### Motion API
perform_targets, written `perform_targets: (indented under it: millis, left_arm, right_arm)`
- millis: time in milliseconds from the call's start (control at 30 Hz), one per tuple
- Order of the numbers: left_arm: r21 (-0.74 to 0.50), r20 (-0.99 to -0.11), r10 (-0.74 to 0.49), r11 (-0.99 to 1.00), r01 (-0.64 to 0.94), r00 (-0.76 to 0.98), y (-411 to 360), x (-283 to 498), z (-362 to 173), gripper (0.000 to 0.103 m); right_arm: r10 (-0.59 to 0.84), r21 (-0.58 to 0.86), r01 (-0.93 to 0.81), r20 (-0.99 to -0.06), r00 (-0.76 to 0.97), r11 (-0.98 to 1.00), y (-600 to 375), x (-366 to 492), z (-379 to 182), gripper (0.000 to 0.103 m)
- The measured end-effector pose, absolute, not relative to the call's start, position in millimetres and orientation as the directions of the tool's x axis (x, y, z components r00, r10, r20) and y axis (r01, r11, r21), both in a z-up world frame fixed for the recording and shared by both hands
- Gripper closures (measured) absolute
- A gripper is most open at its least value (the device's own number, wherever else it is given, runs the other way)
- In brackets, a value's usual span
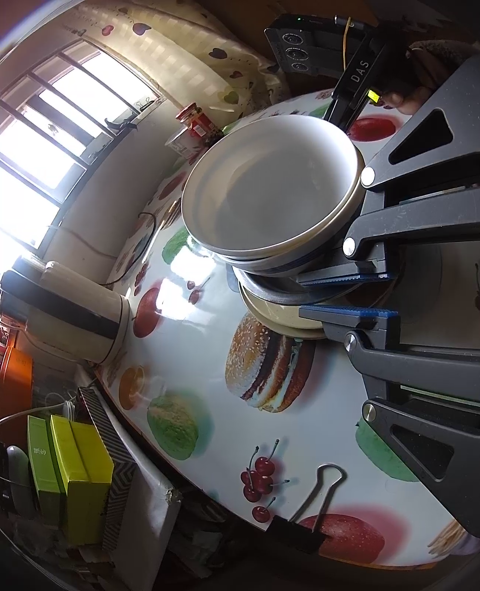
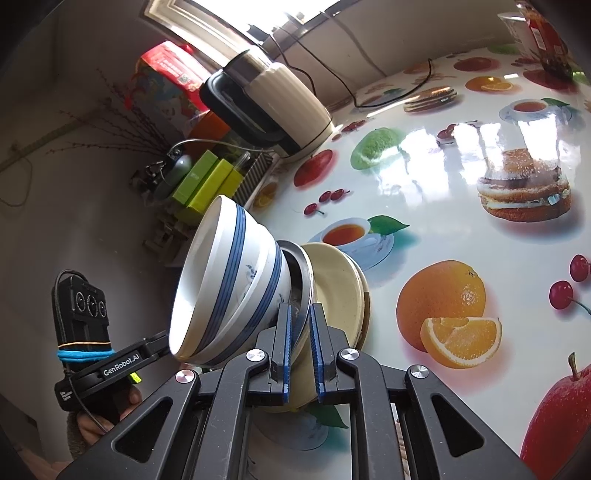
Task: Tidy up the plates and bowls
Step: 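Lower the steel bowl onto the beige plate stack with both tools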
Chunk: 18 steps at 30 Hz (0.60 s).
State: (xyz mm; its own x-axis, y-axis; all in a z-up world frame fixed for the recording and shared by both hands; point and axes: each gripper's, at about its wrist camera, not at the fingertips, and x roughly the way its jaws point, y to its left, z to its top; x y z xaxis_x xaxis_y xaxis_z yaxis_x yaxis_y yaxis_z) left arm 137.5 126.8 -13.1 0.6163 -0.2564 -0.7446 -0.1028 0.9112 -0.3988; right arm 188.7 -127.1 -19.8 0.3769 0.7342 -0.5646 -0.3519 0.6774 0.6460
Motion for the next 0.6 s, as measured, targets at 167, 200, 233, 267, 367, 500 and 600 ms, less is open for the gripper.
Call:
perform_targets:
  millis: [167, 200, 233, 267, 367, 500, 600]
  left_arm:
    - [-0.389, -0.745, -0.25, 0.916, -0.098, 0.619, 126.5, 137.2, -14.2, 0.093]
    - [-0.385, -0.746, -0.246, 0.918, -0.098, 0.619, 126.3, 137.1, -13.9, 0.092]
    - [-0.368, -0.748, -0.233, 0.925, -0.096, 0.621, 125.0, 136.5, -13.2, 0.091]
    - [-0.347, -0.751, -0.218, 0.933, -0.091, 0.624, 122.7, 135.9, -12.2, 0.091]
    - [-0.319, -0.753, -0.196, 0.944, -0.088, 0.628, 118.4, 134.3, -11.2, 0.09]
    - [-0.301, -0.754, -0.177, 0.949, -0.094, 0.633, 117.1, 130.6, -9.3, 0.086]
    - [-0.259, -0.754, -0.148, 0.962, -0.083, 0.64, 112.5, 126.8, -6.1, 0.086]
  right_arm:
    - [0.724, 0.633, -0.354, -0.573, 0.384, 0.688, -126.6, 186.8, -18.4, 0.091]
    - [0.72, 0.627, -0.356, -0.576, 0.388, 0.693, -125.9, 186.2, -17.9, 0.091]
    - [0.715, 0.619, -0.36, -0.579, 0.391, 0.698, -125.2, 185.6, -17.4, 0.091]
    - [0.709, 0.609, -0.363, -0.583, 0.397, 0.705, -124.6, 184.8, -16.5, 0.09]
    - [0.68, 0.569, -0.374, -0.6, 0.42, 0.733, -122.9, 182.3, -13.0, 0.089]
    - [0.655, 0.53, -0.385, -0.613, 0.442, 0.755, -123.1, 178.9, -8.7, 0.086]
    - [0.647, 0.526, -0.376, -0.61, 0.457, 0.763, -126.2, 176.8, -7.3, 0.08]
